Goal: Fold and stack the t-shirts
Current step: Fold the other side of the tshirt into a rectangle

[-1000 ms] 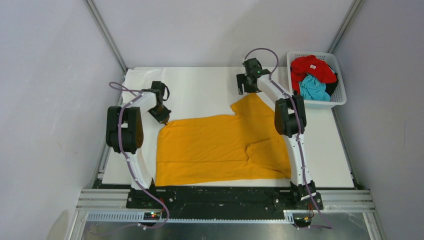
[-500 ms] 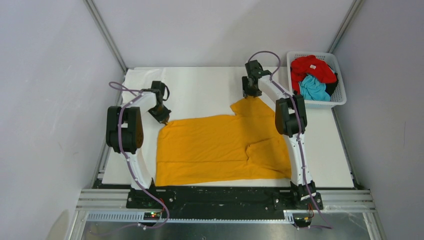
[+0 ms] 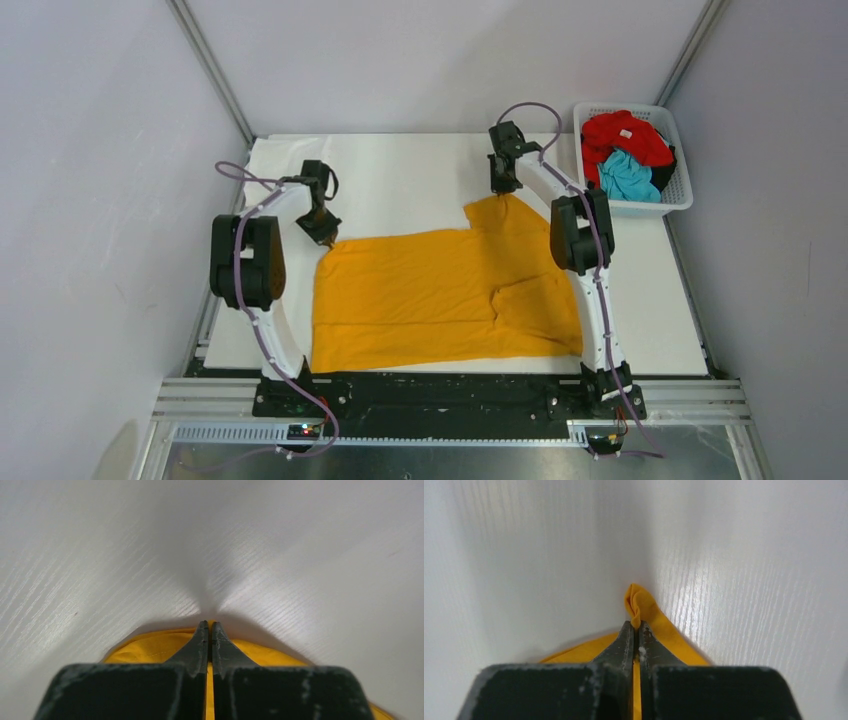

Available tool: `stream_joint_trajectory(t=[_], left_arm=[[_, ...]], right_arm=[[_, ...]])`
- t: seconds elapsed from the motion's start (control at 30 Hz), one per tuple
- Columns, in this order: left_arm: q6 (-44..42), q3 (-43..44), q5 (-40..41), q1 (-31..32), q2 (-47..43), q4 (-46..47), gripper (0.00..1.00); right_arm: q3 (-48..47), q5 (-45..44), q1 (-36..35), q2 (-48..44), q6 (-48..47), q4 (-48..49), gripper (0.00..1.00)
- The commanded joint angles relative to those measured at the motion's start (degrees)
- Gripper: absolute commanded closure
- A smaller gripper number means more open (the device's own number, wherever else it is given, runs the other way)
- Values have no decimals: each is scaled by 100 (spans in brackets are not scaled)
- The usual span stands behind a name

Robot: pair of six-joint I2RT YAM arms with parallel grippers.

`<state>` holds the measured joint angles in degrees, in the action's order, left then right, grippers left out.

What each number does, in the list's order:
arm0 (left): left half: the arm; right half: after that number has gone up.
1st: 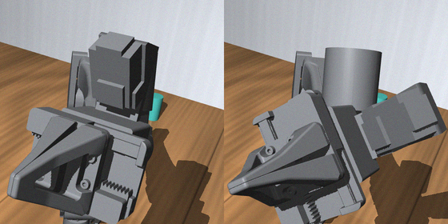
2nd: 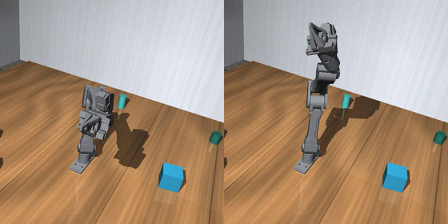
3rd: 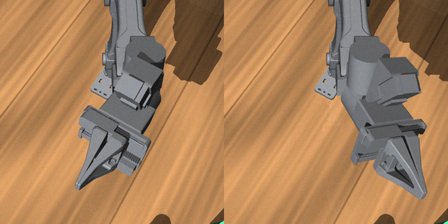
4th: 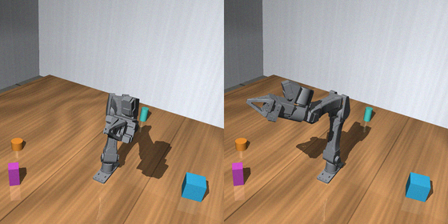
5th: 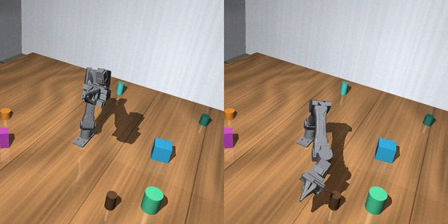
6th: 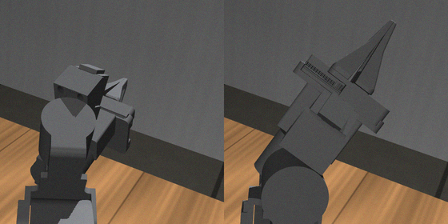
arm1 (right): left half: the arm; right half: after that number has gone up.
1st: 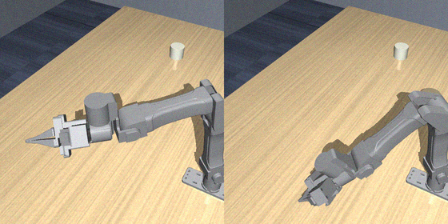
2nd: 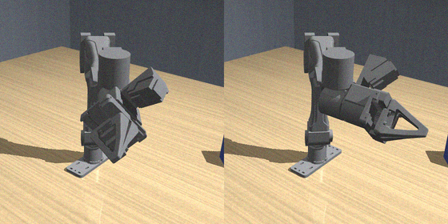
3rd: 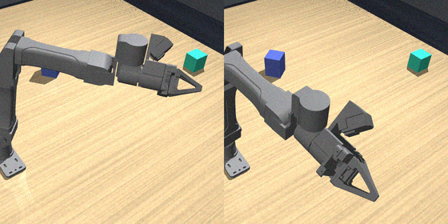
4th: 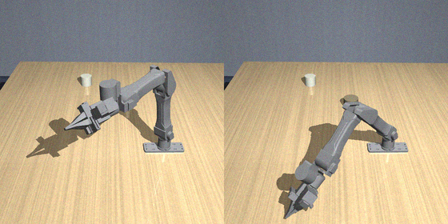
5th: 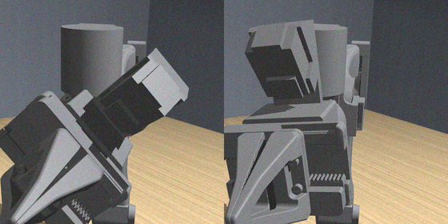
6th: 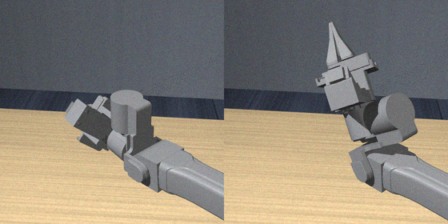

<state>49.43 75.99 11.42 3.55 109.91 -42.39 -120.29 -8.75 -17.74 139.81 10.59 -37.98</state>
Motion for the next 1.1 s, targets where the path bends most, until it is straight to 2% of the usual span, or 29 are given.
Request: stream_joint_trajectory(t=[0.0,0.2,0.53,1.07], left_arm=[[-108,90,156,88,-501,-24,100],[-93,-134,191,229,-846,-29,100],[97,-966,404,540,-1913,-29,100],[443,-2779,734,1054,-3825,-22,100]], right_arm=[[315,-399,-111,-743,-10,259,100],[1706,-740,-273,-1968,-95,754,100],[3457,-1362,-726,-3690,-181,805,100],[5219,-2811,-1883,-5877,455,-222,100]])
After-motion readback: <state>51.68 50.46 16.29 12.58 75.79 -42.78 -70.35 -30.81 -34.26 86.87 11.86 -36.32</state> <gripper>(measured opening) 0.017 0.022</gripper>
